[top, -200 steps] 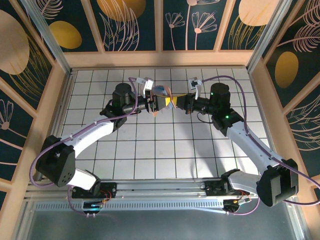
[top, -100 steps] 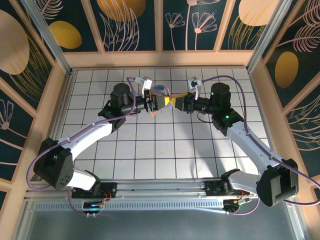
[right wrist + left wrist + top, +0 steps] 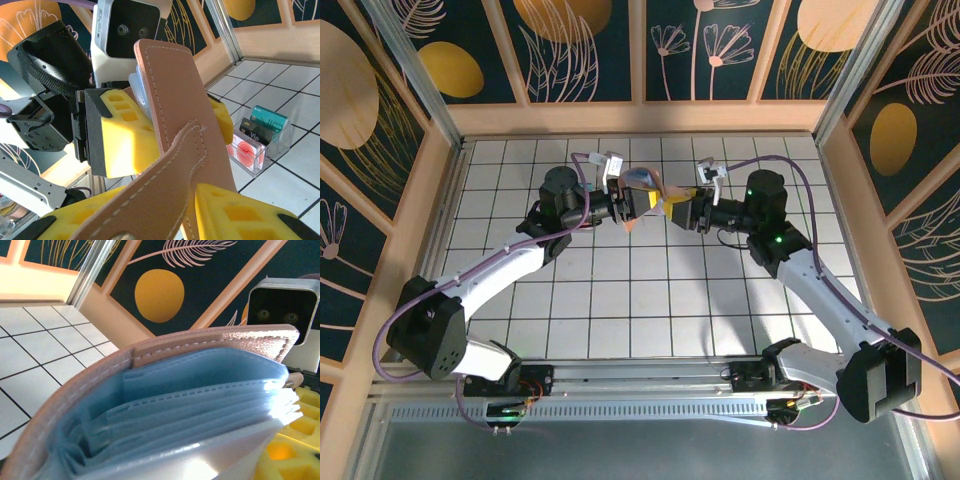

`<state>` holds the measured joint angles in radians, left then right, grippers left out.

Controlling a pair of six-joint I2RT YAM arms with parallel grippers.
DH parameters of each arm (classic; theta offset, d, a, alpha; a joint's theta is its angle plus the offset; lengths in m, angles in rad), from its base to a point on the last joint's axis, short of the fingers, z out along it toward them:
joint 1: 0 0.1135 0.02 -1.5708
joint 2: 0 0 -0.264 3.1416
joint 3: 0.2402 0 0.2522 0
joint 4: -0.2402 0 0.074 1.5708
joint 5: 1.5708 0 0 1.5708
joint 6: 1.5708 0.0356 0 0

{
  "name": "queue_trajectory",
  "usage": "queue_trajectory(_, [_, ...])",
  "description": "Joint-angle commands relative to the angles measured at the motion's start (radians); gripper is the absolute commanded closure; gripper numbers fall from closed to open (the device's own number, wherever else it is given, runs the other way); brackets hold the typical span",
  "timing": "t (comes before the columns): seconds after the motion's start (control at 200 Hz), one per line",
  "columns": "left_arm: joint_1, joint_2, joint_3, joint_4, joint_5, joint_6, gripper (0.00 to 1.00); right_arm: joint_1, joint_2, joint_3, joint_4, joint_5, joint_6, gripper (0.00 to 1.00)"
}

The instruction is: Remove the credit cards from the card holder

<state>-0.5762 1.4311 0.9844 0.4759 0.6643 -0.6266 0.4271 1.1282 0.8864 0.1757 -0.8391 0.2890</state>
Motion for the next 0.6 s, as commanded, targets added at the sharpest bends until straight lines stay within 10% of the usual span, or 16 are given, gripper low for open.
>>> queue_trajectory(0.0, [-0.003,-0.021,-0.003,0.098,0.046,-0.033,0.63,0.004,-0.003,-0.009,-0.001,-0.016,-0.028,0.63])
queue_trajectory(0.596, [-0.002,-0.029,-0.003,0.087,0.062,-0.036,0.62,0.011,0.036,0.0,-0.01,0.013,-0.042,0.66])
